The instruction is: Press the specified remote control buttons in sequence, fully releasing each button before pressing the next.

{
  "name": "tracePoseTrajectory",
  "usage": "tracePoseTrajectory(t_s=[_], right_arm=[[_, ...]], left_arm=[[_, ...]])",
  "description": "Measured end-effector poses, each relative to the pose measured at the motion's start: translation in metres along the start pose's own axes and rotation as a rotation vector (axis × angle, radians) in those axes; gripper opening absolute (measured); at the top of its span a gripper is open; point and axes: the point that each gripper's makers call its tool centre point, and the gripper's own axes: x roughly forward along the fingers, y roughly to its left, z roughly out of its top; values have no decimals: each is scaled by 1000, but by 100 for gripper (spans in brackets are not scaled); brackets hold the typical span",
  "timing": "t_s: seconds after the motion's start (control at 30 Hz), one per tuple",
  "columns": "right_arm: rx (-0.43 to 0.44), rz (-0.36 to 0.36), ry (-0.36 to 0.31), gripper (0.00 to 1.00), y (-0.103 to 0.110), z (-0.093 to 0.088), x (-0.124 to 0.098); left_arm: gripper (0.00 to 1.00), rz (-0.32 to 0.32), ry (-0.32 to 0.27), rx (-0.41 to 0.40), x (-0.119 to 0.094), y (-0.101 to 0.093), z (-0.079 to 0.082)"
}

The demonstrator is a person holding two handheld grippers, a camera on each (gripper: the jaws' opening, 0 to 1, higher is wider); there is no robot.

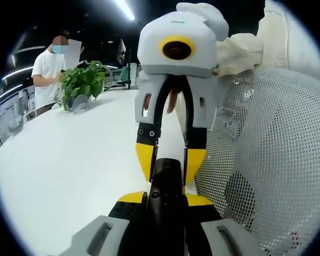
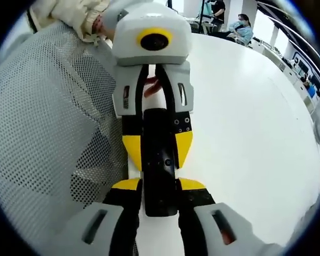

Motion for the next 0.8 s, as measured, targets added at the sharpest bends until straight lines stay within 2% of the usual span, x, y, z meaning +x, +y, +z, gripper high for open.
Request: tracePoseTrajectory(t_s=[0.1,0.3,0.37,0.43,0.5,0.53,0.63,0.8], right_arm=[[-6,-1,-37,27,-2,6,0],[-9,16,-110,25,-4,3,-3],[13,29,-180,25,-4,5,-4],[-8,29,-169,25,-3,4,-4],[-31,26,-165,25,-2,4,-4],[-31,27,-168,24,-2,4,-4],[-21,27,-167,24,-3,4,-3],[1,19,-165,24,-5,6,-2]], left_arm=[[27,-1,0,0,0,0,0],[27,1,-2,-5,0,0,0],[27,2,-4,-8,0,0,0],[27,4,0,14,0,-1,0],[27,13,30,88,1,-1,-2],[27,16,28,34,1,-1,-1],[27,10,30,49,1,-1,-1],[27,24,73,42,-8,4,-5]])
